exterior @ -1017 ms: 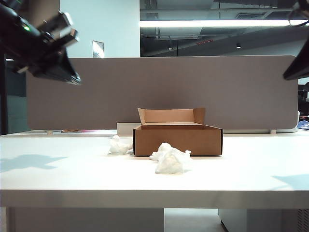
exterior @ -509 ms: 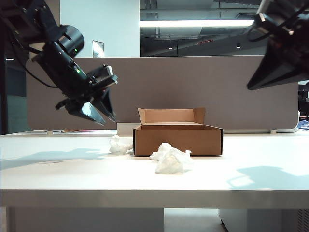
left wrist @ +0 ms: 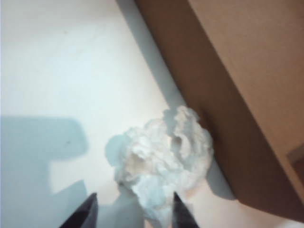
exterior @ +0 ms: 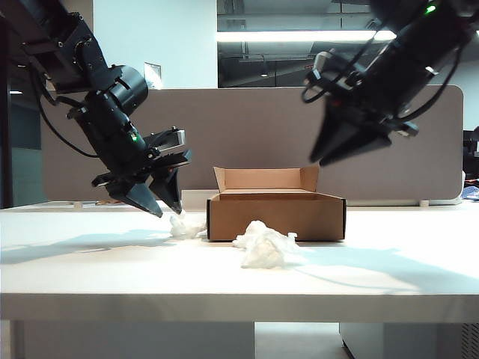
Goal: Pick up all the paper balls on the table and put them in the paper box.
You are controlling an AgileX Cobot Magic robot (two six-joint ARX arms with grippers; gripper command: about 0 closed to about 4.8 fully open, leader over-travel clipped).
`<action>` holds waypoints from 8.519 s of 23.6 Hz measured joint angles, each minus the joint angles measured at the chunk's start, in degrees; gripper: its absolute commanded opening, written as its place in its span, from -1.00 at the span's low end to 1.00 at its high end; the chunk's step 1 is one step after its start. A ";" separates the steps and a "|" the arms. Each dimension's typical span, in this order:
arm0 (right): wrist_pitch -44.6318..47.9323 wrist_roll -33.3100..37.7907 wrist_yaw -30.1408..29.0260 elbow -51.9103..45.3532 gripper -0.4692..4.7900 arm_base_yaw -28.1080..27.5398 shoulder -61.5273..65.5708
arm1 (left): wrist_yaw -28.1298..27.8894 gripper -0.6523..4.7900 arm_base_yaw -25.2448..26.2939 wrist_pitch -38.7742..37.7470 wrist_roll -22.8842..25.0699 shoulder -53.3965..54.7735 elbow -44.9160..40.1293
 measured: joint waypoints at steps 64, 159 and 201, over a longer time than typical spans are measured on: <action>0.09 -13.68 16.46 19.87 0.67 1.31 18.93 | 4.83 -0.03 -9.16 18.49 3.58 3.50 5.70; -13.38 -2.08 14.71 -18.18 -0.84 -8.52 -43.58 | -4.09 -0.72 -17.18 -6.21 5.11 -9.44 7.89; -6.51 9.25 15.19 -51.67 -0.84 -16.17 -86.44 | -1.95 -0.78 -25.79 -1.42 6.19 -48.00 -23.30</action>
